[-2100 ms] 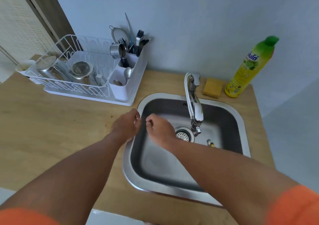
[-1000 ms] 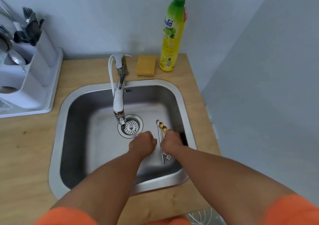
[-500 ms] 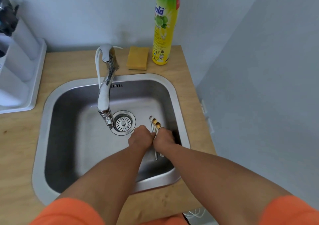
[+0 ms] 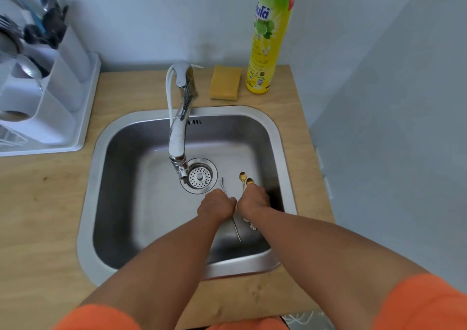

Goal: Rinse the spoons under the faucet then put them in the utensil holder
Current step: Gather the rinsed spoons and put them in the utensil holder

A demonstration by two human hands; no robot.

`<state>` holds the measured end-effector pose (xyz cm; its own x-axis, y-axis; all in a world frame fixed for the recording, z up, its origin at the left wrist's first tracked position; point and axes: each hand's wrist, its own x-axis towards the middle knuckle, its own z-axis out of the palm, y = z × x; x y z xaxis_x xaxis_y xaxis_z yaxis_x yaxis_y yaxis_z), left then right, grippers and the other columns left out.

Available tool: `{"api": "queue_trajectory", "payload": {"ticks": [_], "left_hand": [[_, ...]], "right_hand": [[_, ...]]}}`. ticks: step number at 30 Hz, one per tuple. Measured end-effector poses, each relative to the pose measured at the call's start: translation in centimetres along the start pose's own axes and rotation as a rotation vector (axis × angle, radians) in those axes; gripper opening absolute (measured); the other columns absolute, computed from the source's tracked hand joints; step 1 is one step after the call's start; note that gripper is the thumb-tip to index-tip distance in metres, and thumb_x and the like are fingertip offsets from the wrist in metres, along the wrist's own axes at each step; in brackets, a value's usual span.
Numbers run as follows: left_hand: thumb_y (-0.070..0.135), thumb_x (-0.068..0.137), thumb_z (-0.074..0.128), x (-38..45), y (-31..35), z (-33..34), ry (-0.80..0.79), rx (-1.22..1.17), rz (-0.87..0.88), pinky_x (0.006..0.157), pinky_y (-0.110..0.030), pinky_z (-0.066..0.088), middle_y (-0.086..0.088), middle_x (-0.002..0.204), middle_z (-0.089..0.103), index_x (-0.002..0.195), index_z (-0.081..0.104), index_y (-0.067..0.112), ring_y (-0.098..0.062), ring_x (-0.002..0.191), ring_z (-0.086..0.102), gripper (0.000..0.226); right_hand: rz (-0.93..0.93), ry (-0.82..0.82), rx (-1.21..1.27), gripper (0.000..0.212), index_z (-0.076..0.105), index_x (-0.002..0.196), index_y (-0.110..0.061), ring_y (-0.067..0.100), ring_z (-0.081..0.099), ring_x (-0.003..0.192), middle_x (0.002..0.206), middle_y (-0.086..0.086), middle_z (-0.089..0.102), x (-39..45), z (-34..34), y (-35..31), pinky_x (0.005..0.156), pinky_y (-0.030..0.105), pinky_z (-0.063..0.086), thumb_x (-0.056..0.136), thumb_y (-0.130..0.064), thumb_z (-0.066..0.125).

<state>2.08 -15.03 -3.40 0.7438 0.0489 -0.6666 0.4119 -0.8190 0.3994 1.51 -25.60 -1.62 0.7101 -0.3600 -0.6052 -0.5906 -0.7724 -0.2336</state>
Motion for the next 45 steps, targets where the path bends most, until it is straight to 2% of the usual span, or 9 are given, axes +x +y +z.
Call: {"api": "queue_trajectory", "payload": {"ticks": [3, 7, 17, 25, 31, 35, 40, 43, 45], "left_hand": [[0.036, 0.092, 0.054, -0.6, -1.5, -1.4, 0.033, -0.033, -0.012, 0.074, -0.034, 0.049, -0.011, 0.095, 0.066, 0.085, 0.057, 0.012, -0.030, 0.087, 0.063, 0.025], [0.036, 0.093, 0.049, -1.4, -3.9, -6.3, 0.182, -0.112, 0.017, 0.073, -0.036, 0.047, -0.008, 0.096, 0.064, 0.095, 0.054, 0.016, -0.033, 0.089, 0.062, 0.021], [0.034, 0.083, 0.056, -6.7, -9.5, -24.4, 0.698, -0.210, 0.136, 0.054, -0.032, 0.035, 0.002, 0.065, 0.056, 0.071, 0.045, 0.018, -0.016, 0.062, 0.050, 0.023], [0.027, 0.084, 0.056, -12.6, -16.3, -32.8, 0.971, -0.194, 0.116, 0.057, -0.038, 0.038, -0.004, 0.065, 0.057, 0.070, 0.050, 0.014, -0.030, 0.064, 0.050, 0.020], [0.031, 0.090, 0.054, -13.6, -17.4, -40.2, 1.193, -0.120, 0.146, 0.068, -0.035, 0.039, -0.004, 0.081, 0.062, 0.086, 0.056, 0.016, -0.029, 0.076, 0.054, 0.015], [0.028, 0.094, 0.053, -11.3, -15.7, -43.1, 1.312, -0.222, 0.237, 0.073, -0.031, 0.036, -0.012, 0.095, 0.069, 0.100, 0.060, 0.007, -0.023, 0.083, 0.054, 0.023], [0.031, 0.098, 0.055, -7.4, -13.9, -41.7, 1.266, -0.325, 0.269, 0.079, -0.028, 0.038, -0.006, 0.100, 0.069, 0.108, 0.061, 0.007, -0.022, 0.089, 0.059, 0.027], [0.029, 0.099, 0.057, -5.6, -14.3, -39.7, 1.164, -0.221, 0.264, 0.079, -0.034, 0.042, -0.003, 0.099, 0.068, 0.106, 0.062, 0.010, -0.026, 0.092, 0.063, 0.021], [0.031, 0.097, 0.060, -4.8, -15.1, -38.6, 1.064, -0.138, 0.232, 0.079, -0.039, 0.047, -0.004, 0.102, 0.068, 0.101, 0.063, 0.015, -0.029, 0.094, 0.063, 0.017]], "right_hand": [[-0.022, 0.012, -0.054, 0.019, 0.066, 0.112, -0.005, 0.030, 0.070, 0.101, 0.111, 0.013, 0.068, 0.2, 0.0, -0.3, 0.081, 0.036, 0.061, 0.093, -0.007, 0.064], [-0.090, -0.012, -0.122, 0.002, 0.061, 0.093, -0.012, 0.027, 0.068, 0.094, 0.104, 0.010, 0.068, -0.3, 0.3, -0.6, 0.070, 0.033, 0.057, 0.093, -0.010, 0.062], [-0.223, -0.133, -0.187, 0.011, 0.056, 0.084, -0.016, 0.015, 0.060, 0.067, 0.076, -0.001, 0.058, -2.8, 2.0, -2.6, 0.050, 0.024, 0.038, 0.095, -0.018, 0.053], [-0.404, -0.107, -0.139, 0.007, 0.054, 0.089, -0.018, 0.028, 0.068, 0.095, 0.104, 0.005, 0.069, -6.9, 3.8, -8.6, 0.071, 0.030, 0.043, 0.087, -0.025, 0.050], [-0.654, 0.009, -0.130, 0.023, 0.058, 0.104, -0.014, 0.032, 0.068, 0.098, 0.102, 0.008, 0.072, -9.1, 4.3, -12.4, 0.071, 0.034, 0.046, 0.096, -0.032, 0.047], [-0.797, 0.084, -0.018, 0.020, 0.055, 0.100, -0.017, 0.033, 0.067, 0.093, 0.096, 0.005, 0.072, -10.3, 2.6, -15.5, 0.073, 0.038, 0.052, 0.101, -0.034, 0.044], [-0.913, 0.217, 0.105, 0.015, 0.056, 0.097, -0.026, 0.031, 0.067, 0.088, 0.092, -0.002, 0.071, -11.3, -1.9, -21.5, 0.068, 0.035, 0.044, 0.101, -0.037, 0.047], [-0.977, 0.253, 0.206, 0.015, 0.058, 0.097, -0.025, 0.028, 0.067, 0.084, 0.087, -0.004, 0.070, -11.7, -4.8, -25.0, 0.071, 0.037, 0.051, 0.099, -0.035, 0.047], [-1.016, 0.312, 0.276, 0.013, 0.059, 0.095, -0.024, 0.027, 0.062, 0.079, 0.083, -0.004, 0.066, -11.9, -6.5, -27.3, 0.064, 0.034, 0.045, 0.099, -0.033, 0.050]]}}
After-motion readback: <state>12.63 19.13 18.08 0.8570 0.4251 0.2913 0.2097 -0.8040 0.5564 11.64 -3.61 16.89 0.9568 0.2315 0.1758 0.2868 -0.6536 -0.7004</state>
